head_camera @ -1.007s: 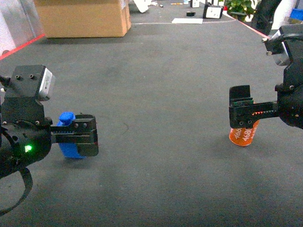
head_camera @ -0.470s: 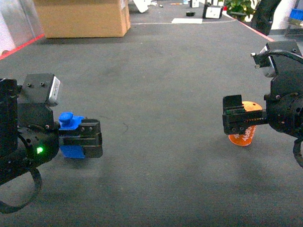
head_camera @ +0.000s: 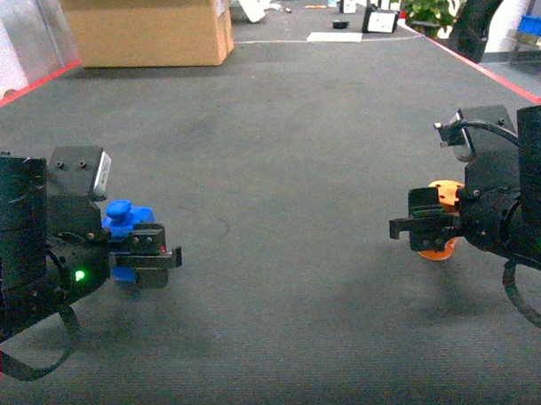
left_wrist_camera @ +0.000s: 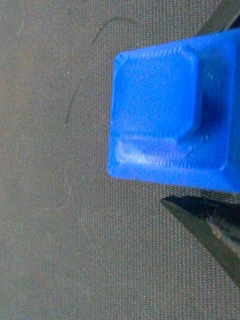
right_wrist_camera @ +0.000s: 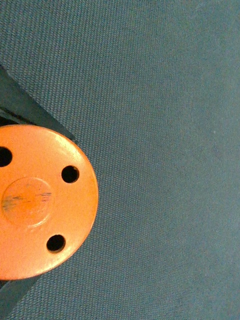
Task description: Sort blue parts and orange caps into right shelf containers
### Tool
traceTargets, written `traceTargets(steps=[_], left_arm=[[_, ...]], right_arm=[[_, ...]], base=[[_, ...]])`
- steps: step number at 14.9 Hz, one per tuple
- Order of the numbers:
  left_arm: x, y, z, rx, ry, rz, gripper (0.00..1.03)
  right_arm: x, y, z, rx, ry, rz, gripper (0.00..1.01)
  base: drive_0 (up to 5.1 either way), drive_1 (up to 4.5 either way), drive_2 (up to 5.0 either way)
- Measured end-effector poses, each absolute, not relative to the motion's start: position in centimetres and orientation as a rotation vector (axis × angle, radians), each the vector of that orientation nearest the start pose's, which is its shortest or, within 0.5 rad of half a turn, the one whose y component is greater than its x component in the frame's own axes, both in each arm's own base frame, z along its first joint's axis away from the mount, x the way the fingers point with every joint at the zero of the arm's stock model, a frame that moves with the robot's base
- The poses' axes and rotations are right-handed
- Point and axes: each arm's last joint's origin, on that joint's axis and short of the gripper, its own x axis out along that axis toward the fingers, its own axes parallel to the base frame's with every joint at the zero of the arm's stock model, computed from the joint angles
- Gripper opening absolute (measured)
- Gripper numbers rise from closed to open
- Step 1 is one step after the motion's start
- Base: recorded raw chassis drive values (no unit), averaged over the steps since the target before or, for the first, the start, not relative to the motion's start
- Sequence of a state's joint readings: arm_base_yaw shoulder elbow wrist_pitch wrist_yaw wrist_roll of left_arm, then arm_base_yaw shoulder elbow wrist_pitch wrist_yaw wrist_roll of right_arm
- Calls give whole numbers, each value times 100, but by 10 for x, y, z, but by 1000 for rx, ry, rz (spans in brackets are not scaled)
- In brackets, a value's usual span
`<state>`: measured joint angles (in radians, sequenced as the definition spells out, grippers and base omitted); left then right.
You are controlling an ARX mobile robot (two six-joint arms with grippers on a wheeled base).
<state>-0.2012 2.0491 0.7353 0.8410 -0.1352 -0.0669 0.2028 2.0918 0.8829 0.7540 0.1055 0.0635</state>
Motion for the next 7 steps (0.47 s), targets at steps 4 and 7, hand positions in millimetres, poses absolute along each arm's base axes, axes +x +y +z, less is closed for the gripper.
traceTargets(steps=[4, 7], left_arm=[[340, -66, 72, 28, 471, -55, 44], [324, -59, 81, 26, 432, -16, 44]], right_arm=[[374, 74, 82, -8, 455, 82, 45], [362, 71, 92, -1, 411, 81, 45]], base=[[0, 0, 0], [0, 0, 0]])
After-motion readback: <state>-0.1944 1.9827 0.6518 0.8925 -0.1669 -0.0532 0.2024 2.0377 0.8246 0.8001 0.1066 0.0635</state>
